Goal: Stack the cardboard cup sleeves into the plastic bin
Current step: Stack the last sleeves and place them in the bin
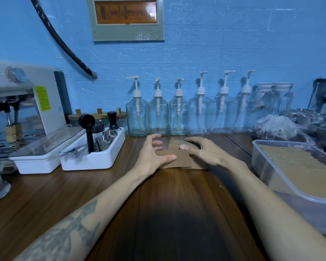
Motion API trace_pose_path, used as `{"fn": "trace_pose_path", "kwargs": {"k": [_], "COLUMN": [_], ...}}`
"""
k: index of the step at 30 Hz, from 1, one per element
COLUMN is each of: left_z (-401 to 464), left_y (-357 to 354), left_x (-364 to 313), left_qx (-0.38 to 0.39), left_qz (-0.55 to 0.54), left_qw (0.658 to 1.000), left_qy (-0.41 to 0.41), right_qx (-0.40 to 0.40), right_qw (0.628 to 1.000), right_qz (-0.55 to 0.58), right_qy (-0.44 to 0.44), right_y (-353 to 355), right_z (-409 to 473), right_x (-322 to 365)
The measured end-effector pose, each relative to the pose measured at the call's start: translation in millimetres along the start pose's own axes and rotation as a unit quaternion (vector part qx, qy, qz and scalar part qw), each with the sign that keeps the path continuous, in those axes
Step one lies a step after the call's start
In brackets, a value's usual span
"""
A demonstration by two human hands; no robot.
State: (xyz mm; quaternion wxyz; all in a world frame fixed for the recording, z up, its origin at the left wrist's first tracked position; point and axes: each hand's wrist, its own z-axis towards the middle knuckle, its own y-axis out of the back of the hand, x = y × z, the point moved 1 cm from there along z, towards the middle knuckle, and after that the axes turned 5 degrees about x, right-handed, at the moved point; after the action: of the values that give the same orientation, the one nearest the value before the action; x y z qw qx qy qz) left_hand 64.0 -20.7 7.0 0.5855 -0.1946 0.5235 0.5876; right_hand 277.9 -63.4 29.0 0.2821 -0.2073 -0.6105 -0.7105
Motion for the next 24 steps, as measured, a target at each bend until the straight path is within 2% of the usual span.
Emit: {"fn": "trace_pose_path", "kwargs": {"k": [4, 10, 16, 24], "left_z": [3.2, 4.9, 7.2, 10.6], "left_y": [-6.0, -21.7, -21.5, -14.1], "left_x": [1.5, -1.8, 0.1, 7.1], "left_qx": [-0.006, 0.095, 0.136, 0.114], "left_qz": [0.018, -0.005, 0.007, 0.071], "left_qw": [1.0, 0.995, 0.991, 0.991], "left_qy": [0.021, 0.017, 0.013, -0.006], "right_qx": [-0.01, 0.016, 0.026, 0.055], "right_qw": [0.998, 1.0, 0.999, 0.995], "right_qz": [0.055, 0.019, 0.012, 0.084], "right_qy": [-0.02, 0.005, 0.015, 0.019], "right_y": [-0.9, -3.1, -3.7, -9.4], "right_z": [-1.7, 1.5, 5.5, 8.5], "right_x": [-0.7, 4.6, 5.6, 11.2]}}
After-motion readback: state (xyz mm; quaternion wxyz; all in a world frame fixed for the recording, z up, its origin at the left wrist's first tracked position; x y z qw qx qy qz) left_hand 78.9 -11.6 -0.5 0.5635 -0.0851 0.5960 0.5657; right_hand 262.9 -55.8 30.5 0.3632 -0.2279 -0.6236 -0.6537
